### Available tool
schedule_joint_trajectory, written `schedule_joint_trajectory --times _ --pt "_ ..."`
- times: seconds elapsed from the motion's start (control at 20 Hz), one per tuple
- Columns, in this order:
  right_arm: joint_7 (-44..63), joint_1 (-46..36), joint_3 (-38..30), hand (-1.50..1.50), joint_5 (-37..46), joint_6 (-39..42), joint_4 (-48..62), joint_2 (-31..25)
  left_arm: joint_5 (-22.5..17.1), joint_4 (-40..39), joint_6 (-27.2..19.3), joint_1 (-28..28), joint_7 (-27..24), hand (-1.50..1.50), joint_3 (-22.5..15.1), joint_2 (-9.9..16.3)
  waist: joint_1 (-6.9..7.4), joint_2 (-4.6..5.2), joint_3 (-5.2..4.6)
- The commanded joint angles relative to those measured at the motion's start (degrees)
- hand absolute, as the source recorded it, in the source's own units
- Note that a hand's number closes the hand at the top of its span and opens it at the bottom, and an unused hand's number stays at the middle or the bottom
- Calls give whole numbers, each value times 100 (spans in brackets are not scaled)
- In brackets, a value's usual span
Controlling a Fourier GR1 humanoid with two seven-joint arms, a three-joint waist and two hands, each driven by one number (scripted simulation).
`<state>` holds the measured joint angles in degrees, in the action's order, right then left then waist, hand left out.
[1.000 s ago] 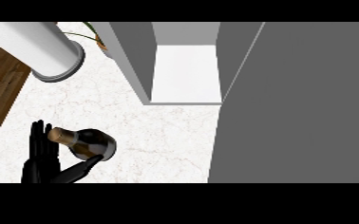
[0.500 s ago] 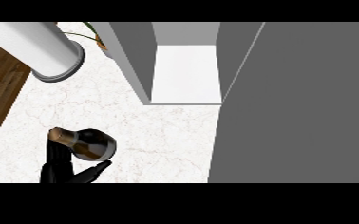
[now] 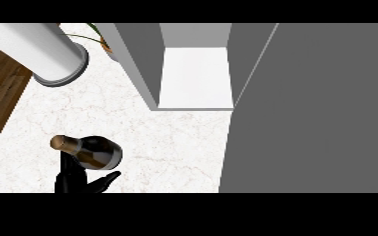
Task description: Pick up the wine, place it into the cabinet and close the cabinet
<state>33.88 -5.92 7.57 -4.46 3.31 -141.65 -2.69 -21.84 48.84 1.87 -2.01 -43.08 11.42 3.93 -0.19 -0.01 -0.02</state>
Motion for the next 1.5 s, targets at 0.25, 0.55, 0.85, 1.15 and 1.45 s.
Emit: schedule_joint_trajectory --times 0.25,0.55,0.85,1.15,1.45 --pt "143 7 -236 -150 -540 163 -250 -138 -111 -648 461 477 -317 -150 119 115 4 2 2" --pt "178 127 -99 -150 -355 108 -375 -62 -82 -524 384 566 -293 -150 27 2 -3 -2 3" --pt "494 -346 11 -150 -106 -25 -256 -26 91 -995 109 675 -1085 -150 52 -281 6 -1 -1" --pt "306 246 34 -150 -203 131 -385 -39 -181 -1349 341 1163 -931 150 294 -121 -21 1 0" --pt "226 202 23 -150 -213 177 -366 19 -300 -1130 529 1272 -466 150 205 -99 0 -4 2"
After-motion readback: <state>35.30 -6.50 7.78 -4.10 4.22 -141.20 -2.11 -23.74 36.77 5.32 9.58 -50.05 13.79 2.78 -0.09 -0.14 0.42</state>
